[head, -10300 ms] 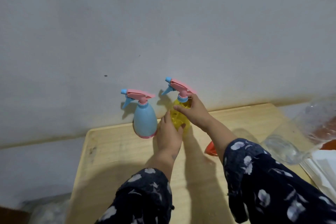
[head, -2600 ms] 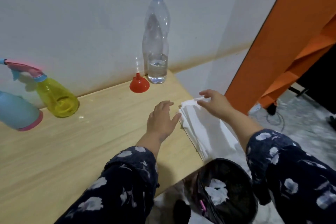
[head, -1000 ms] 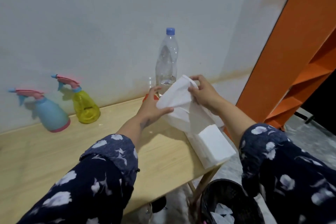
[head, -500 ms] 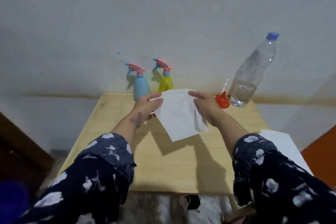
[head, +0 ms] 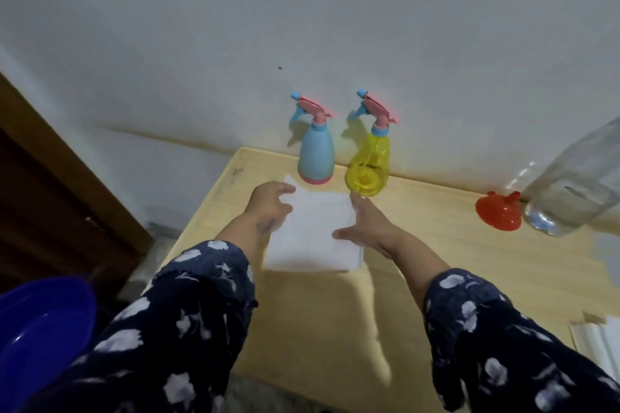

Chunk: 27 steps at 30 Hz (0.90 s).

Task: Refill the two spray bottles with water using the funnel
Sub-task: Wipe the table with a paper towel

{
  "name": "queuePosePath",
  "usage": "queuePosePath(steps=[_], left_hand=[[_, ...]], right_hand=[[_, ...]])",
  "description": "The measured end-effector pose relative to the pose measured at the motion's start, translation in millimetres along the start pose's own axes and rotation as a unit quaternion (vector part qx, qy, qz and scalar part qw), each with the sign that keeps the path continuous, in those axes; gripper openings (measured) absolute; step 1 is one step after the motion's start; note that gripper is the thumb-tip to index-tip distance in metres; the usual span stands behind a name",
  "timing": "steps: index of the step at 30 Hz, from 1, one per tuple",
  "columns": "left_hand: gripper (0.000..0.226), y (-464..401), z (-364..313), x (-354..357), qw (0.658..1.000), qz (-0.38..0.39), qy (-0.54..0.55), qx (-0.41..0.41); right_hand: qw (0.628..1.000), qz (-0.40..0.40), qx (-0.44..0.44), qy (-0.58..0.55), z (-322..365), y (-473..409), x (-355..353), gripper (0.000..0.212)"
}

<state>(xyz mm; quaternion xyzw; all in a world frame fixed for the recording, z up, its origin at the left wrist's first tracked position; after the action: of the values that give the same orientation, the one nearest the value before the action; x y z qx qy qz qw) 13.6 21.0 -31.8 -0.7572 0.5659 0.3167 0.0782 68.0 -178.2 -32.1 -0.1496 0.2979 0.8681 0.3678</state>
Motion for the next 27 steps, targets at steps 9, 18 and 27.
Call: queuePosePath(steps=[9,18,27], left_hand=[[0.066,-37,17,4,0.962,0.065,-0.260,0.059],[0.068,-32,39,14,0.893,0.143,-0.415,0.096],[0.073,-22,61,23,0.870,0.168,-0.447,0.123]], right_hand=[[0.993,0.004,0.016,0.113,-15,-33,17,0.112],[0.918,-0.083,0.008,0.389,10,-33,35,0.080],[0.895,-0.068,0.042,0.440,-18,-49,66,0.072]])
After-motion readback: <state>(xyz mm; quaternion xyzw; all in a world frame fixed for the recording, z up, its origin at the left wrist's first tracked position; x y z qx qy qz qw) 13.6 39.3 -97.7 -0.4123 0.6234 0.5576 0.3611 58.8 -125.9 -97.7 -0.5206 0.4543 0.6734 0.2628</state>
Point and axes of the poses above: each hand's wrist, its own y-axis away from the middle knuckle, its own x-axis out of the palm, z = x × y, the point moved 6 cm from there along -y, towards the middle knuckle, and after that the axes turned 5 degrees about z, right-handed, at the moved point
